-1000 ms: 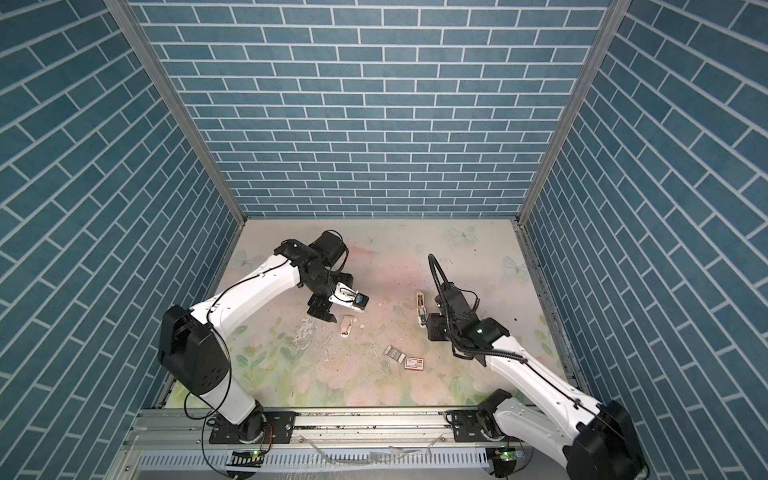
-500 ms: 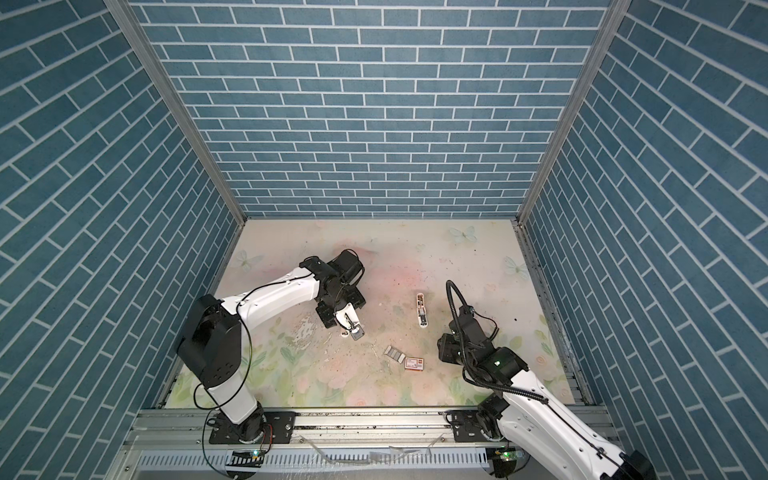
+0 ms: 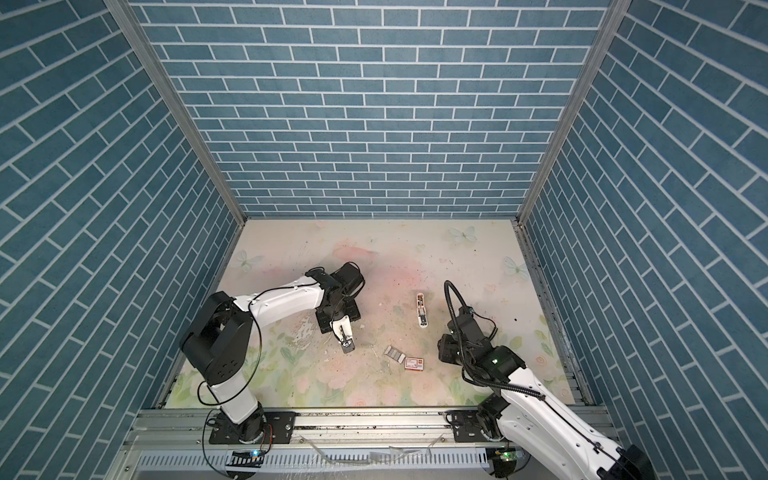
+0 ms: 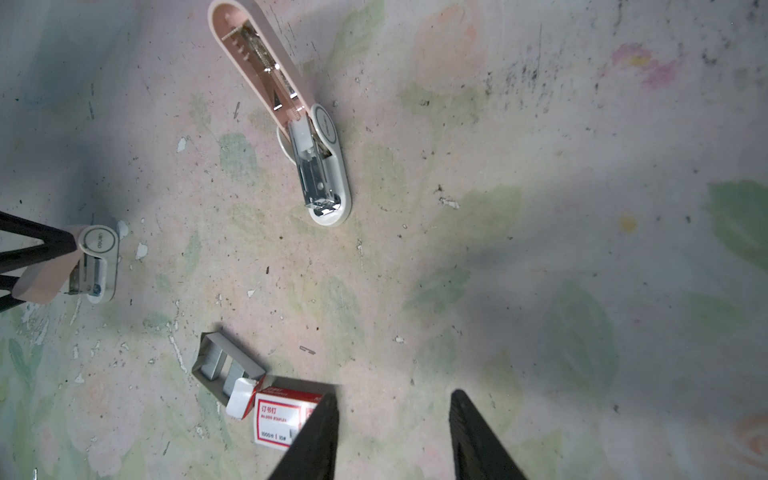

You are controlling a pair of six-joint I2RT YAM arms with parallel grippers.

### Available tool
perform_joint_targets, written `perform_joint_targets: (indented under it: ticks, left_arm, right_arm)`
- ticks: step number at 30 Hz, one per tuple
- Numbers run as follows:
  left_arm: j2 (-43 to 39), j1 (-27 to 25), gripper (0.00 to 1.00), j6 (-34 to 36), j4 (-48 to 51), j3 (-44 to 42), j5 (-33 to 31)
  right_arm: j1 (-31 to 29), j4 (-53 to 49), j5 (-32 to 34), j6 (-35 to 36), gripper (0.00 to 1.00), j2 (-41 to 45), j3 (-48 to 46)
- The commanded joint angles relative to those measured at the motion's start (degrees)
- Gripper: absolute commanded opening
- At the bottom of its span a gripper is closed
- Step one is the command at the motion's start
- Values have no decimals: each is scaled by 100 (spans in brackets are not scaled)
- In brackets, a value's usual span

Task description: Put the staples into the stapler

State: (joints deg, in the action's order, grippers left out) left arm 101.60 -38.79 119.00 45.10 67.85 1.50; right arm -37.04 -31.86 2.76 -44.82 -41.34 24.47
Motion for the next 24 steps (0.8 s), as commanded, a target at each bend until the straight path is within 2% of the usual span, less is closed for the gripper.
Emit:
perform_joint_targets:
  ticks: [1, 12, 24]
  left_arm:
    - [69, -33, 73, 296, -265, -106, 18]
    - [250, -33, 55, 457, -677, -162, 12]
    - [247, -39, 38, 308, -519, -177, -97]
  right_arm:
    - [-23, 28, 82, -202, 45, -13, -90]
    - [-23, 63, 57, -276, 43, 104, -240]
    - [-20, 103, 97, -256, 41, 109, -283]
